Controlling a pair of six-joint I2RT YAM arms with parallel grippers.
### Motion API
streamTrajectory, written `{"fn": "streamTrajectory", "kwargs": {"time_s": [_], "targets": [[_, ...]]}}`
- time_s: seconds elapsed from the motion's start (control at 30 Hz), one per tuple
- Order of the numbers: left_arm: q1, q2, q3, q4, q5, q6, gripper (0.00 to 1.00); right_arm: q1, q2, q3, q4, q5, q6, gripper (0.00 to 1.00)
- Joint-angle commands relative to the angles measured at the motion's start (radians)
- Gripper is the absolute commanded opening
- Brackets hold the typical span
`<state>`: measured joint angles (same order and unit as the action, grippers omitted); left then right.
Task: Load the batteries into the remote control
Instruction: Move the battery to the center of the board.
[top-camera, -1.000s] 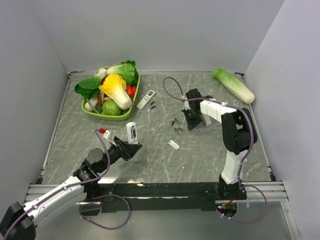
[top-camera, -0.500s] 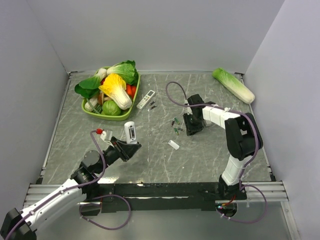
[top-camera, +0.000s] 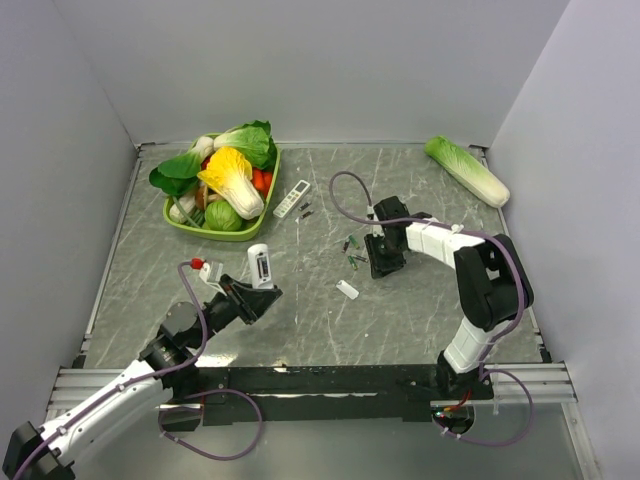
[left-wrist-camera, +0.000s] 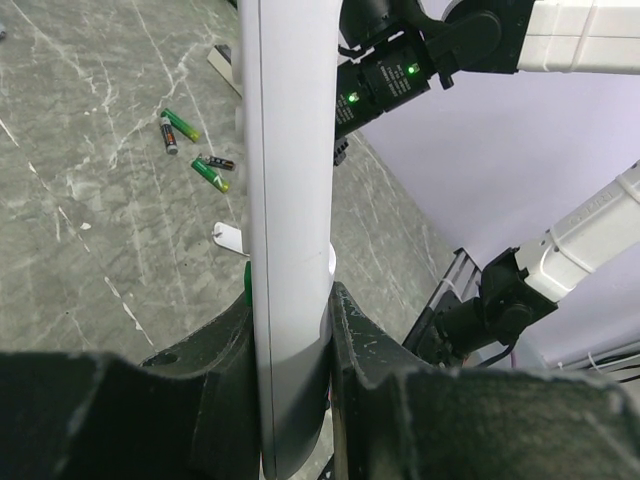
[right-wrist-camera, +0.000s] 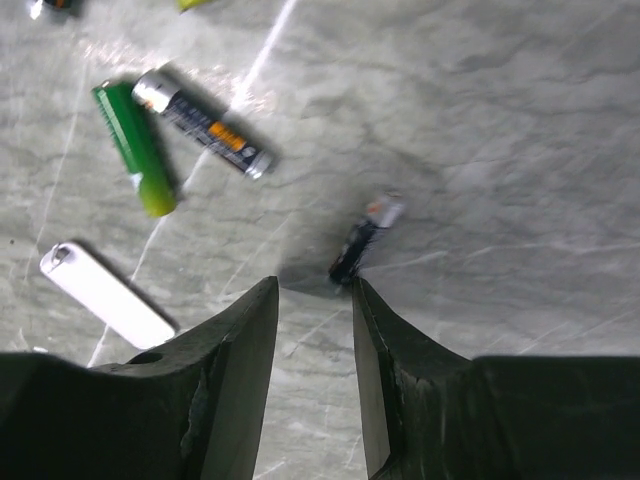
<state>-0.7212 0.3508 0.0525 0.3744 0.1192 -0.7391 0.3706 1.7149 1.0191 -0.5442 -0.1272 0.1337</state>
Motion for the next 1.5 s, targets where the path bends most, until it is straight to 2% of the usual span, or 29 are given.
{"fn": "streamTrajectory", "kwargs": {"time_s": [0.0,0.57,0.7,0.97,1.27,1.47], "targets": [[0.003,-0.019,0.010,0.028,0.016,-0.014,0.01,0.048,-0.022,-0.018,-0.053,-0.057,0.023,0.43],[0.003,-0.058,0.015,-0.025,0.007,-0.006,0.01,0.077,0.080,0.128,-0.060,0.026,0.009,0.45],[0.003,-0.065,0.017,-0.034,0.004,-0.005,0.01,0.094,0.037,0.136,-0.068,-0.011,-0.020,0.46],[0.003,-0.073,0.009,-0.035,0.000,-0.009,0.01,0.097,-0.100,0.029,-0.068,-0.013,-0.006,0.60],[0.003,-0.075,0.015,-0.042,-0.001,-0.006,0.01,0.062,-0.077,-0.010,-0.037,-0.002,0.007,0.80],[0.003,-0.078,0.015,-0.049,-0.003,-0.006,0.01,0.064,-0.052,-0.010,-0.019,-0.012,0.006,0.84]]}}
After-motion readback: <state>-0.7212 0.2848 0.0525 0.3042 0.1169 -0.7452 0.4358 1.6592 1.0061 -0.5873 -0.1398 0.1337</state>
